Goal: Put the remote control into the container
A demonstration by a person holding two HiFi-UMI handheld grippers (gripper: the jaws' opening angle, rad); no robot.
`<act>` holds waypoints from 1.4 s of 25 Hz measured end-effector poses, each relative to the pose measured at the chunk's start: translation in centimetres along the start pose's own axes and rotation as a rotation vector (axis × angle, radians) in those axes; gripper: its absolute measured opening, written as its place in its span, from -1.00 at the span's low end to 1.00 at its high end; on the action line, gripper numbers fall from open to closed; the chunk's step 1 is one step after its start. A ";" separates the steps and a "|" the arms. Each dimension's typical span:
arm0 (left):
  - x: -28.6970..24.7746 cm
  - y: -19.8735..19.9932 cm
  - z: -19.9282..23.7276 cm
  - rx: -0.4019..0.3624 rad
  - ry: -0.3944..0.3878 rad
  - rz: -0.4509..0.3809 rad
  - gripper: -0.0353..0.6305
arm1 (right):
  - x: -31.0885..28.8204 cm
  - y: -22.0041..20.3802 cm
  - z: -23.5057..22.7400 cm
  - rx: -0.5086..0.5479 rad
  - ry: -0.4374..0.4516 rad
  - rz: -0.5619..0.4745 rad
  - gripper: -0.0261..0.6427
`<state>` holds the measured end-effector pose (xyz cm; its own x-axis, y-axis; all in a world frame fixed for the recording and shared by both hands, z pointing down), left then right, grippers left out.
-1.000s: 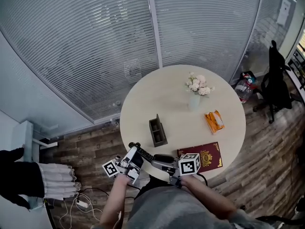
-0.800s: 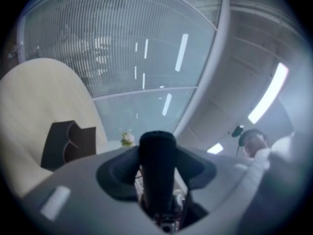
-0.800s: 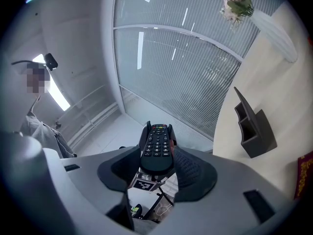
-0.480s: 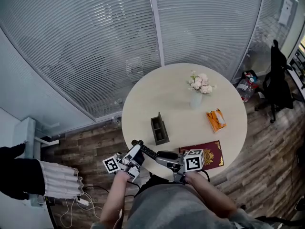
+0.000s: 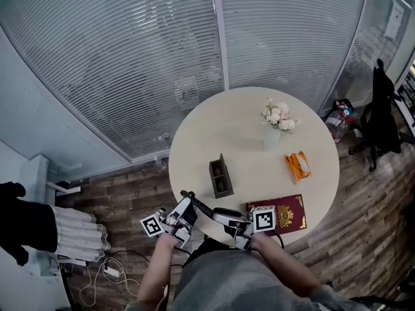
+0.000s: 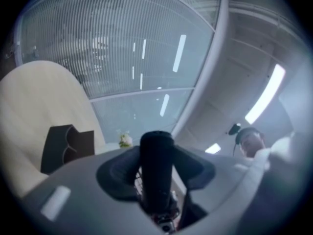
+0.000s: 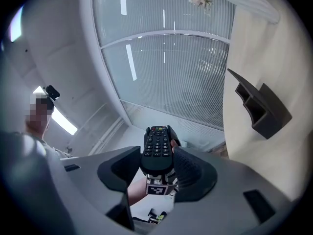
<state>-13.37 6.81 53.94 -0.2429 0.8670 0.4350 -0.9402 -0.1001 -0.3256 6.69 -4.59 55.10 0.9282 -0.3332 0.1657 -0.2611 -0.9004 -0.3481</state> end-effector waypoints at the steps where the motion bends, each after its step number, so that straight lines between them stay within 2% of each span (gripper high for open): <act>1: 0.1 0.1 0.1 0.001 0.005 0.000 -0.31 | -0.1 -0.1 -0.1 0.000 -0.007 0.008 -0.26; 12: -0.5 1.9 0.9 -0.037 -0.008 0.036 -0.31 | -1.0 1.1 -0.7 0.042 -0.037 -0.021 -0.26; 20: -1.0 3.4 1.7 -0.037 -0.027 0.039 -0.31 | -0.6 2.4 -1.0 0.046 -0.040 -0.118 -0.25; 23: -0.9 4.0 2.0 -0.049 -0.016 0.040 -0.31 | 0.0 2.9 -1.7 0.059 -0.094 -0.148 -0.26; 24: -0.9 4.2 2.0 -0.056 -0.013 0.043 -0.31 | 0.4 2.9 -2.0 0.085 -0.132 -0.152 -0.26; 26: -0.8 4.5 2.1 -0.069 -0.012 0.051 -0.31 | 1.2 2.7 -2.9 0.186 -0.264 -0.129 -0.26; 28: -0.8 4.9 2.2 -0.076 -0.011 0.055 -0.31 | 2.1 2.0 -4.2 0.322 -0.453 -0.035 -0.27; 31: -0.8 5.4 2.5 -0.090 -0.007 0.059 -0.31 | 2.9 -0.2 -6.8 0.543 -0.746 0.266 -0.86; 33: -0.9 5.5 2.6 -0.091 0.002 0.068 -0.31 | 3.1 -2.3 -8.5 0.650 -0.847 0.514 -0.87; 35: -1.0 5.8 2.7 -0.094 0.001 0.079 -0.31 | 2.9 -4.1 -9.7 0.726 -0.899 0.696 -0.87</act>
<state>-19.22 4.10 53.89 -0.3151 0.8590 0.4036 -0.8914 -0.1219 -0.4365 7.92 -4.57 65.95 0.5852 -0.1076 -0.8037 -0.8068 -0.1772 -0.5637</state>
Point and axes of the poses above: the fingertips, and each gripper's own axes: x backward along the fingers, z to its left, y out of its top, the point moved 9 cm from there along x, backward along the fingers, and after that the axes turned 2 degrees about -y, right-handed, at the moved point
